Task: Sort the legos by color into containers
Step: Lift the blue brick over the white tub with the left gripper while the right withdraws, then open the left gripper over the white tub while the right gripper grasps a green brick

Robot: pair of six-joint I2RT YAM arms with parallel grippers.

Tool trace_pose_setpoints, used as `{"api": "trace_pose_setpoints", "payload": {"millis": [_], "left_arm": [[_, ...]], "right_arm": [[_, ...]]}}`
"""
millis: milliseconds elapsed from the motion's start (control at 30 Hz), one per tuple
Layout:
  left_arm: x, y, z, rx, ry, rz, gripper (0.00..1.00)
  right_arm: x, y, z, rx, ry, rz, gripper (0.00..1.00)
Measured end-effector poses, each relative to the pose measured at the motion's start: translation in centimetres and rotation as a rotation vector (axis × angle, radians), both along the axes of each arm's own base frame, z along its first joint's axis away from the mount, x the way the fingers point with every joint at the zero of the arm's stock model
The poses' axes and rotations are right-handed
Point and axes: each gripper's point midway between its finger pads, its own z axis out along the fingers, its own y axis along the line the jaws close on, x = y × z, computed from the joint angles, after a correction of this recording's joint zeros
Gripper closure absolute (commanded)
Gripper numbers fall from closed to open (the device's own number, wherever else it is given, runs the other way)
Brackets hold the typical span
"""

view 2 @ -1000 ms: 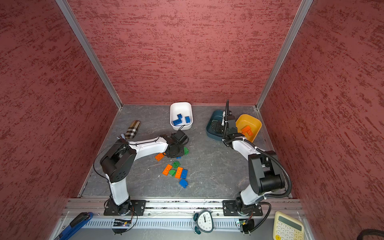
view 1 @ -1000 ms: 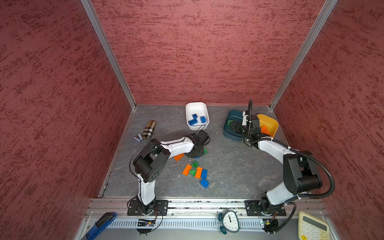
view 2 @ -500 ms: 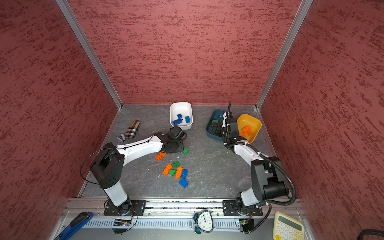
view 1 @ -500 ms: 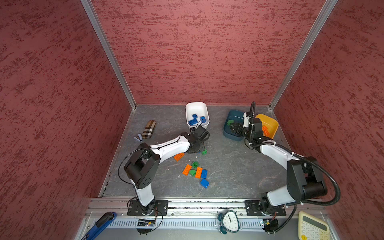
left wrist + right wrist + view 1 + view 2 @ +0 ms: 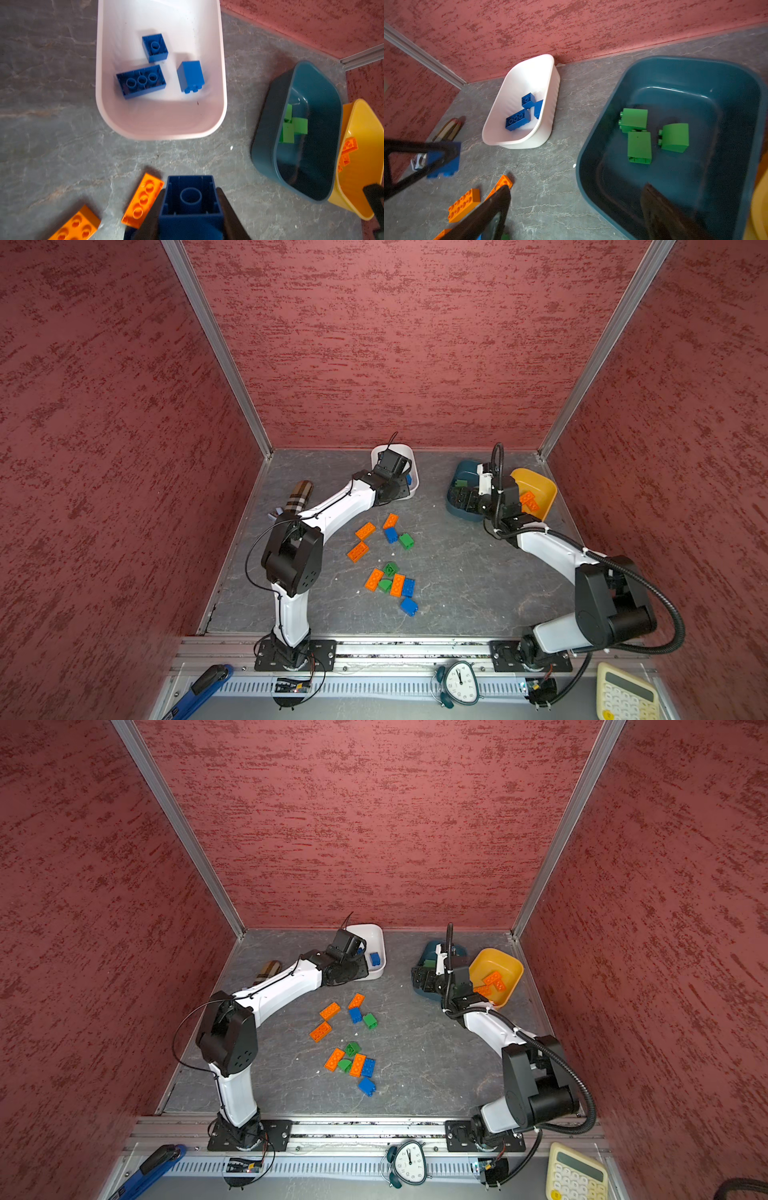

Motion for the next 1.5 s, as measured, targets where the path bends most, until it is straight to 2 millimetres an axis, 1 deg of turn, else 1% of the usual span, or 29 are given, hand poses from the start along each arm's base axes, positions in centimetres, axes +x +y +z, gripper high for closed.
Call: {"api": "trace_pose_setpoints", "payload": {"millis": [167, 333, 500, 633, 667, 733, 767, 833, 933, 1033, 1133, 1233, 1300, 1400, 1500], "left_arm": [[3.1, 0.5, -0.6, -0.027, -0.005, 0.023, 0.81], [6.6, 0.8, -0.5, -0.060, -0.027, 0.049, 0.80], [10.5, 1.1, -0.8, -0.068, -0.053, 0.079, 0.70], [13.6, 1.3, -1.3, -0.065, -0.076, 0.096, 0.66], [14.2, 1.4, -1.6, -0.063, -0.077, 0.099, 0.64], [15.3, 1.6, -1.9, -0.064, -0.083, 0.105, 0.56], [15.7, 1.6, -2.0, -0.066, -0.085, 0.107, 0.52], [16.3, 1.6, -2.0, -0.080, -0.089, 0.098, 0.39], [16.4, 1.7, -1.6, -0.087, -0.091, 0.073, 0.24], [16.2, 1.5, -1.1, -0.090, -0.098, 0.048, 0.14], [14.9, 1.2, -0.6, -0.090, -0.090, 0.013, 0.07], [13.2, 1.2, 0.3, -0.100, -0.081, -0.008, 0.01], [12.2, 1.2, 1.4, -0.114, -0.089, -0.019, 0.01], [11.0, 1.4, 3.3, -0.135, -0.116, -0.025, 0.01], [9.5, 1.7, 4.9, -0.153, -0.145, -0.026, 0.01]], "right_arm": [[-0.6, 1.2, 0.5, -0.014, -0.016, 0.042, 0.01], [-1.0, 1.8, 0.3, -0.030, -0.014, 0.068, 0.01], [-1.6, 2.5, -0.3, -0.064, -0.004, 0.115, 0.01], [-2.6, 3.4, -1.1, -0.096, 0.023, 0.165, 0.01], [-2.8, 3.6, -1.3, -0.101, 0.028, 0.177, 0.01], [-3.2, 4.3, -1.4, -0.105, 0.033, 0.201, 0.01], [-3.4, 4.6, -1.5, -0.105, 0.032, 0.213, 0.01], [-3.9, 5.5, -1.5, -0.105, 0.030, 0.250, 0.01], [-4.8, 7.3, -2.2, -0.118, 0.033, 0.321, 0.02], [-5.9, 9.3, -3.9, -0.143, 0.058, 0.408, 0.03], [-7.1, 11.1, -6.1, -0.167, 0.094, 0.491, 0.05], [-8.3, 12.8, -8.2, -0.192, 0.131, 0.564, 0.06], [-9.0, 13.6, -9.3, -0.207, 0.148, 0.598, 0.07], [-9.8, 14.9, -10.3, -0.221, 0.163, 0.641, 0.07], [-10.2, 16.3, -10.6, -0.231, 0.163, 0.668, 0.07]]}}
